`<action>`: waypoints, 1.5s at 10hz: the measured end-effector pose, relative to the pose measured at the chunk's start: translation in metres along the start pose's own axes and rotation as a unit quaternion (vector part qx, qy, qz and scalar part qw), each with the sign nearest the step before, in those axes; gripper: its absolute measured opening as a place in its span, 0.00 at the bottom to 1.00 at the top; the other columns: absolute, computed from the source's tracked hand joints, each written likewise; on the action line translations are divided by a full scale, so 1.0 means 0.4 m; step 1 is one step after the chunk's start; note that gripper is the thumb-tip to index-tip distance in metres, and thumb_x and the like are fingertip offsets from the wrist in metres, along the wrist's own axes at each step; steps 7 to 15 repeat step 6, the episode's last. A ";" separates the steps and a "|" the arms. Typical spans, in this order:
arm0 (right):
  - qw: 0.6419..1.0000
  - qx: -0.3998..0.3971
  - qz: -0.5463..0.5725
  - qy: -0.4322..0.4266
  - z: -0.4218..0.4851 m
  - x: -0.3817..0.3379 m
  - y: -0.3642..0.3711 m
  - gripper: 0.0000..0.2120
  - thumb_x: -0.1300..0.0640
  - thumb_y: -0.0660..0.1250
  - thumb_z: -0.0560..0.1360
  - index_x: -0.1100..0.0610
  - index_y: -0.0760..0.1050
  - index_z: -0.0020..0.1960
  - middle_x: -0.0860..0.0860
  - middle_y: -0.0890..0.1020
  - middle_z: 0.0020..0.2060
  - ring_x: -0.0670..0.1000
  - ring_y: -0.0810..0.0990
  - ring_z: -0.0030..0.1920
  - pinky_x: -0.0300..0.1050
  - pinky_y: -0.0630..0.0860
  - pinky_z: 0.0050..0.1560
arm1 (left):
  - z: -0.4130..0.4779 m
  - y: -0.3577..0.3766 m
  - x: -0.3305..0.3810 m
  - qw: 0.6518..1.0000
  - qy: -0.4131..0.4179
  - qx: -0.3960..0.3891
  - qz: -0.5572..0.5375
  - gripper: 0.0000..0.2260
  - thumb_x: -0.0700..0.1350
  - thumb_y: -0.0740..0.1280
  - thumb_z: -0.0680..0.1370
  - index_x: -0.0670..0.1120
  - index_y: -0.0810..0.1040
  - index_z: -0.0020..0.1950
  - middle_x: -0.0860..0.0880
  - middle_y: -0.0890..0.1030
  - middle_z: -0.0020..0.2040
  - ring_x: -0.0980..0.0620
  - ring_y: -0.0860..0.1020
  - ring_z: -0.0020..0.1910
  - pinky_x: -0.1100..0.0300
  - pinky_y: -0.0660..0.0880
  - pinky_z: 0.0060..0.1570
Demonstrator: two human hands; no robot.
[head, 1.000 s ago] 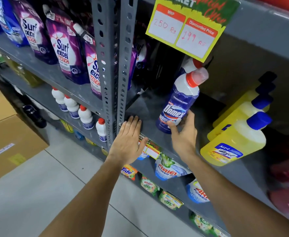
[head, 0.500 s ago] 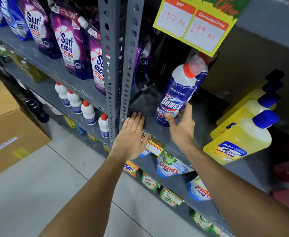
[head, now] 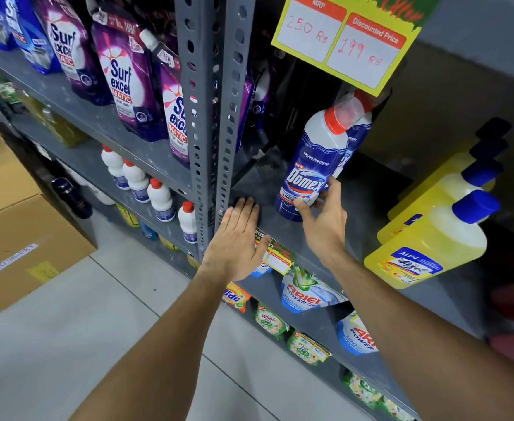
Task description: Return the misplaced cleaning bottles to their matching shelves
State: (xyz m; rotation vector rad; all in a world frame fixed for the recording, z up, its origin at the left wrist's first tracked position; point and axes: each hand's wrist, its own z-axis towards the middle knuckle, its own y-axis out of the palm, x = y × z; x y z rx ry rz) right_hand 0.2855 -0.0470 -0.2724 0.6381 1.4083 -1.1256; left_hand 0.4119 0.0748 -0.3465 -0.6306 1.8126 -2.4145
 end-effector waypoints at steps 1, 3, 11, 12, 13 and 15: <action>1.000 0.001 -0.003 -0.002 -0.001 -0.001 0.001 0.30 0.60 0.71 0.77 0.56 0.62 0.75 0.50 0.75 0.66 0.49 0.75 0.66 0.22 0.75 0.42 | 0.000 -0.001 -0.001 1.000 -0.004 -0.003 0.001 0.31 0.59 0.50 0.82 0.40 0.56 0.78 0.41 0.58 0.79 0.46 0.51 0.79 0.52 0.42 0.77; 1.000 0.006 0.000 0.006 -0.003 0.000 0.003 0.30 0.60 0.71 0.77 0.56 0.62 0.75 0.46 0.75 0.63 0.48 0.75 0.65 0.22 0.75 0.43 | 0.002 -0.005 0.002 1.000 -0.004 -0.012 0.000 0.31 0.59 0.51 0.82 0.40 0.55 0.79 0.41 0.57 0.80 0.46 0.50 0.79 0.53 0.41 0.77; 0.997 0.055 -0.057 0.001 -0.064 -0.035 -0.032 0.37 0.55 0.74 0.75 0.54 0.58 0.77 0.52 0.75 0.68 0.51 0.76 0.68 0.54 0.78 0.66 | 0.006 -0.026 0.014 1.000 -0.016 -0.024 -0.005 0.32 0.59 0.52 0.82 0.40 0.52 0.79 0.42 0.53 0.80 0.47 0.47 0.79 0.54 0.39 0.76; 0.997 0.055 -0.057 0.001 -0.064 -0.035 -0.032 0.37 0.55 0.74 0.75 0.54 0.58 0.77 0.52 0.75 0.68 0.51 0.76 0.68 0.54 0.78 0.66 | 0.006 -0.026 0.014 1.000 -0.016 -0.024 -0.005 0.32 0.59 0.52 0.82 0.40 0.52 0.79 0.42 0.53 0.80 0.47 0.47 0.79 0.54 0.39 0.76; 0.997 0.055 -0.057 0.001 -0.064 -0.035 -0.032 0.37 0.55 0.74 0.75 0.54 0.58 0.77 0.52 0.75 0.68 0.51 0.76 0.68 0.54 0.78 0.66 | 0.006 -0.026 0.014 1.000 -0.016 -0.024 -0.005 0.32 0.59 0.52 0.82 0.40 0.52 0.79 0.42 0.53 0.80 0.47 0.47 0.79 0.54 0.39 0.76; 0.997 0.055 -0.057 0.001 -0.064 -0.035 -0.032 0.37 0.55 0.74 0.75 0.54 0.58 0.77 0.52 0.75 0.68 0.51 0.76 0.68 0.54 0.78 0.66 | 0.006 -0.026 0.014 1.000 -0.016 -0.024 -0.005 0.32 0.59 0.52 0.82 0.40 0.52 0.79 0.42 0.53 0.80 0.47 0.47 0.79 0.54 0.39 0.76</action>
